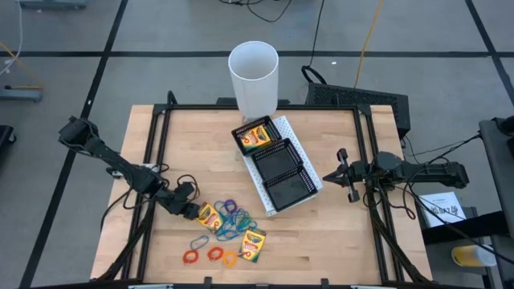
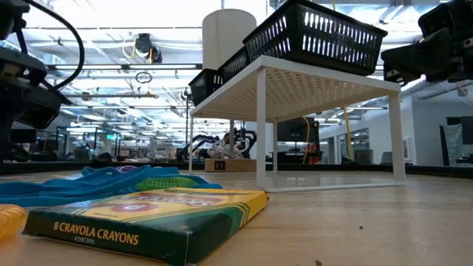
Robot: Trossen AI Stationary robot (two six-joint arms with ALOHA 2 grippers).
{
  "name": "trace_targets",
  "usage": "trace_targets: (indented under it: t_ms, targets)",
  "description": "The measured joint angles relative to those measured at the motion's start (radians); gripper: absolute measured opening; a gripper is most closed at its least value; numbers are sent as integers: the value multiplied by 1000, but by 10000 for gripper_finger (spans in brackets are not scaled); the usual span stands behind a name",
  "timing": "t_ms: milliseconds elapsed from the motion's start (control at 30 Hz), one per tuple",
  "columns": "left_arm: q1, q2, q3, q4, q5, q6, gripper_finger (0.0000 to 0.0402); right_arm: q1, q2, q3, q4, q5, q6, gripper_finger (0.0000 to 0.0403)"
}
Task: Pick & Place Office Desk Supplies
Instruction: Put the crayon box into the top black bin on the shelf
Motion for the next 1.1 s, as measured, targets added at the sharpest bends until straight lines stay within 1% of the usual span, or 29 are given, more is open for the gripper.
trace_targets:
  t_ms: [200, 500, 667, 833, 1000, 1100]
  targets:
    - [0, -2, 1, 58, -13, 47, 152, 0, 0, 0, 0, 0, 0, 0]
    - [0, 2, 1, 47, -26, 42, 152, 0, 0, 0, 0, 0, 0, 0]
    - [0, 74, 5, 51, -25, 7, 152, 0, 0, 0, 0, 0, 0, 0]
    - [0, 146, 6, 139, -15, 0, 152, 0, 0, 0, 0, 0, 0, 0]
    - [0, 155, 1, 216, -17, 39, 152, 0, 0, 0, 0, 0, 0, 0]
    - [0, 155, 2, 211, -11, 45, 146, 0, 0, 0, 0, 0, 0, 0]
